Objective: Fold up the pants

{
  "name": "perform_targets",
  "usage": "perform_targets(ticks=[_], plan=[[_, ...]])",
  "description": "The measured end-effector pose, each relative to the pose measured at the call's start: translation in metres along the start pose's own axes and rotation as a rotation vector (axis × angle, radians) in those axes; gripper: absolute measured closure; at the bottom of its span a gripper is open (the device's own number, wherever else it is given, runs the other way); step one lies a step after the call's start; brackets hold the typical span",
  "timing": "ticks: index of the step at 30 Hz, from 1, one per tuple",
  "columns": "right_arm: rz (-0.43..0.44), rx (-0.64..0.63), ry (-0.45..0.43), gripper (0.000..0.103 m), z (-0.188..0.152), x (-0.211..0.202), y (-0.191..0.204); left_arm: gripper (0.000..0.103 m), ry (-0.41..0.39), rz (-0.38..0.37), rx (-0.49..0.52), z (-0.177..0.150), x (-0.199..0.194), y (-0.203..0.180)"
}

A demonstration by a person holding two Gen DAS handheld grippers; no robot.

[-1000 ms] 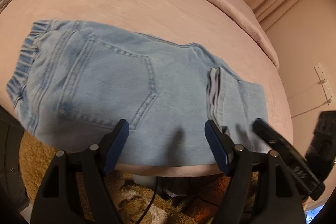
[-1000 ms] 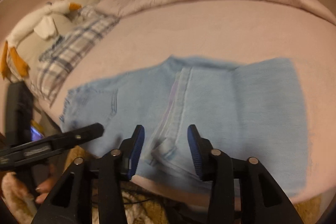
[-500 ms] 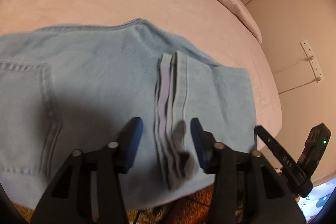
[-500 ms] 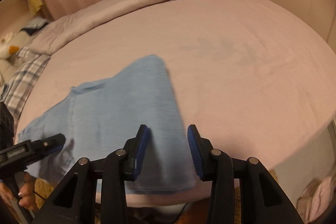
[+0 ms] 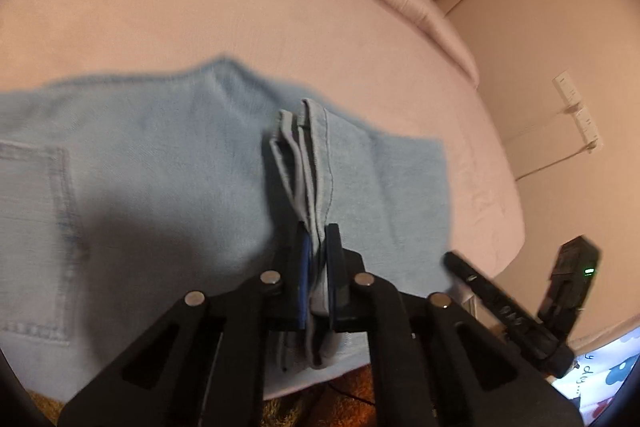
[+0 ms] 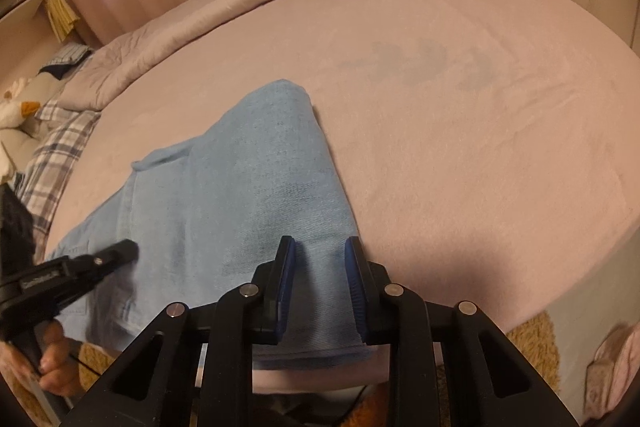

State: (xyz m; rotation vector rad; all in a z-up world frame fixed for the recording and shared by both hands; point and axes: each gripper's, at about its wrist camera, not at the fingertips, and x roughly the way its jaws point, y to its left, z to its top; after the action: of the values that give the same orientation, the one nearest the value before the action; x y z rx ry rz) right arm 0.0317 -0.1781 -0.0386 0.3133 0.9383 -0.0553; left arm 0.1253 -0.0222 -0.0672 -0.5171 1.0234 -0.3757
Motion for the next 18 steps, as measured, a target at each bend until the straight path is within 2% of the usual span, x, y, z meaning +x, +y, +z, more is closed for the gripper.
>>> perform_targets(ticks=[4,6,11,13,18], plan=[[0.038,-0.009,0.008,0.075,-0.003,-0.003,0.004,0.097,-0.048,0.087,0.037,0.004,-0.019,0.002],[0.053,-0.035,0.009,0.075,-0.004,-0.004,0.01,0.097,-0.024,0.103,0.028,0.0,-0.015,0.008],[0.015,-0.095,-0.009,0.075,0.004,0.003,0.02,0.094,0.009,0.162,0.029,-0.007,0.002,0.021],[0.014,-0.106,-0.011,0.075,0.009,0.008,0.021,0.09,0.028,0.185,0.036,-0.008,0.009,0.026],[-0.002,-0.106,0.02,0.075,0.005,0.023,0.019,0.088,0.033,0.189,0.051,-0.012,0.007,0.029]])
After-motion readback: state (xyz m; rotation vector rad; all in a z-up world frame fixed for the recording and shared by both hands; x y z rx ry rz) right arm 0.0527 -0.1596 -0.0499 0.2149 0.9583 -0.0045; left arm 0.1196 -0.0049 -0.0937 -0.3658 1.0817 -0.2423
